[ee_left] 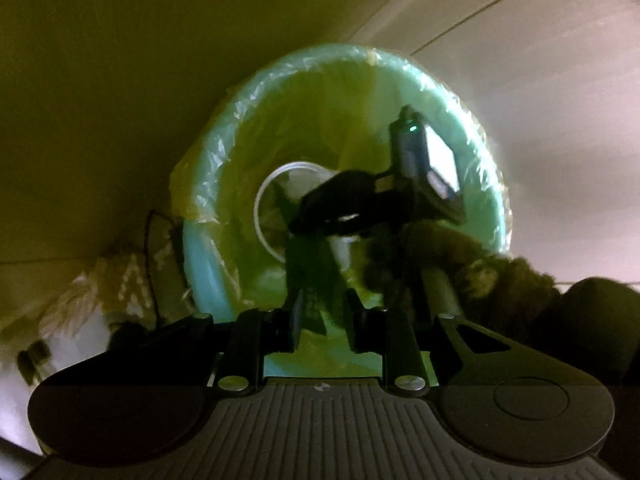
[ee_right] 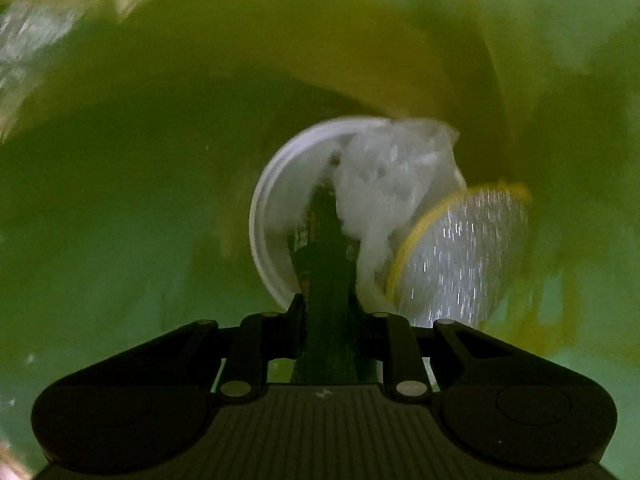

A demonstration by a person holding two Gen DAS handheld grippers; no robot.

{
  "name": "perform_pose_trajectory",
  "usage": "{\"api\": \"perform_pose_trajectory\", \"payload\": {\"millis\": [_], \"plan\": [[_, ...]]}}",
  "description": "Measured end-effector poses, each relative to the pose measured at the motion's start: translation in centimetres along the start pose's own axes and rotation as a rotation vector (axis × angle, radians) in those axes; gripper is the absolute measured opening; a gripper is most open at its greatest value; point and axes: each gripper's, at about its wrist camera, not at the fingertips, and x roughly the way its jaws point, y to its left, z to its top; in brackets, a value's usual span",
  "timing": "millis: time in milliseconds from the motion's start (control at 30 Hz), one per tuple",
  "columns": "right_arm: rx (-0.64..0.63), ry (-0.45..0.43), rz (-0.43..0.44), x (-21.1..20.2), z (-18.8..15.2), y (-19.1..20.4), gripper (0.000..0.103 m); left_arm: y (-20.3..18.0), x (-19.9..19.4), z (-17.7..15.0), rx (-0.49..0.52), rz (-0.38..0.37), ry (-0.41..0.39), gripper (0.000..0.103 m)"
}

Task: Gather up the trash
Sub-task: 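Open the left tool then the right tool to drop both items into the bin, then raise both open tools back up to the counter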

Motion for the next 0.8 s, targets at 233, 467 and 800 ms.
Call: {"api": "perform_pose_trajectory", "payload": {"millis": [233, 467, 800], "plan": [[-0.095, -0.107, 0.055, -11.9, -5.7, 1.0, 0.06, -4.3, -4.3, 2.0, 0.112, 0.091, -0.009, 0.025], [-0.218, -0.381, -0.037, -28.2, -12.5, 3.0, 0.06, -10.6, -10.8, 4.8, 0.228, 0.052, -0.12, 0.025], [-0.204, -0.673, -0.149, -40.4, -16.8, 5.5, 0.061, -16.1, -17.7, 6.4, 0.348, -0.056, -0.221, 0.025]]}}
